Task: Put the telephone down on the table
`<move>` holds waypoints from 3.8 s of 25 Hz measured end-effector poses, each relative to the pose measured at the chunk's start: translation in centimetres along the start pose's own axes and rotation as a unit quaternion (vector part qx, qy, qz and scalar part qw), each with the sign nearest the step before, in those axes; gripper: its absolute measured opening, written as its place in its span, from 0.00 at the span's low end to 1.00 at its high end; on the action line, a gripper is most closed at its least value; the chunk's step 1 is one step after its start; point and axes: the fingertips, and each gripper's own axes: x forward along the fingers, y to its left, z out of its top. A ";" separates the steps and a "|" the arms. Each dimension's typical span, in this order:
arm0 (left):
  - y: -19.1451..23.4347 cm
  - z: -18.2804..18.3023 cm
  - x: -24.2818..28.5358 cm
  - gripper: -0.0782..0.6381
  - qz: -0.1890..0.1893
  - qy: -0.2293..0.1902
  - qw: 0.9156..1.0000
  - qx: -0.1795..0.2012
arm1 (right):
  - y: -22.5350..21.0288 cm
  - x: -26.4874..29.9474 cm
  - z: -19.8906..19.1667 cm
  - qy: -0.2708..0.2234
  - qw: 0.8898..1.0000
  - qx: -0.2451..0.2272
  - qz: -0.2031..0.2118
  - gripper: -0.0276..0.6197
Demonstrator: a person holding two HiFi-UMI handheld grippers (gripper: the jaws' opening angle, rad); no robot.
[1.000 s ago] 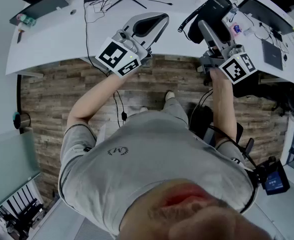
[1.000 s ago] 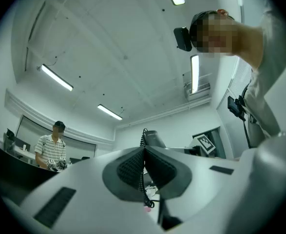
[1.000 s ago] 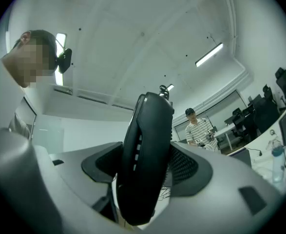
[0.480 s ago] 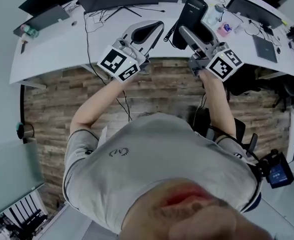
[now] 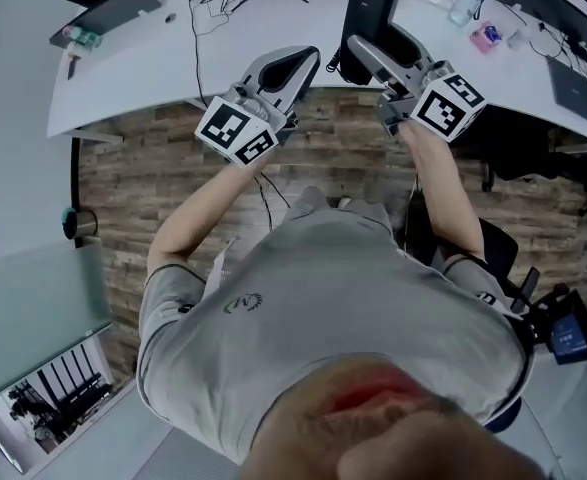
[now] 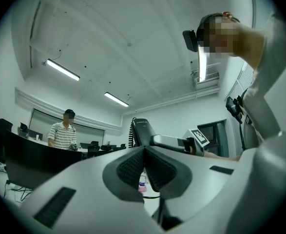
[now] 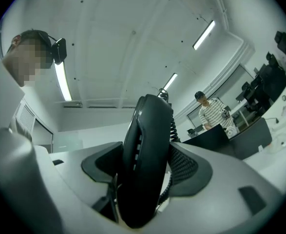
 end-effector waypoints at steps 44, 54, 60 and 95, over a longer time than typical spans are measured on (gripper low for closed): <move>31.6 3.8 -19.0 0.12 -0.041 -0.091 0.993 -0.060 | 5.5 34.8 -17.1 0.073 0.995 0.021 -0.070 0.50; 36.4 2.3 -17.7 0.12 -0.040 -0.091 0.992 -0.082 | 1.9 36.3 -18.0 0.079 0.991 0.035 -0.099 0.50; 41.3 1.9 -17.6 0.12 -0.002 -0.067 0.996 -0.059 | -1.8 40.7 -19.5 0.078 0.993 0.065 -0.065 0.50; 57.7 -4.2 -4.5 0.12 0.054 0.015 0.995 -0.082 | -18.5 50.2 -20.9 0.133 0.980 0.144 -0.016 0.50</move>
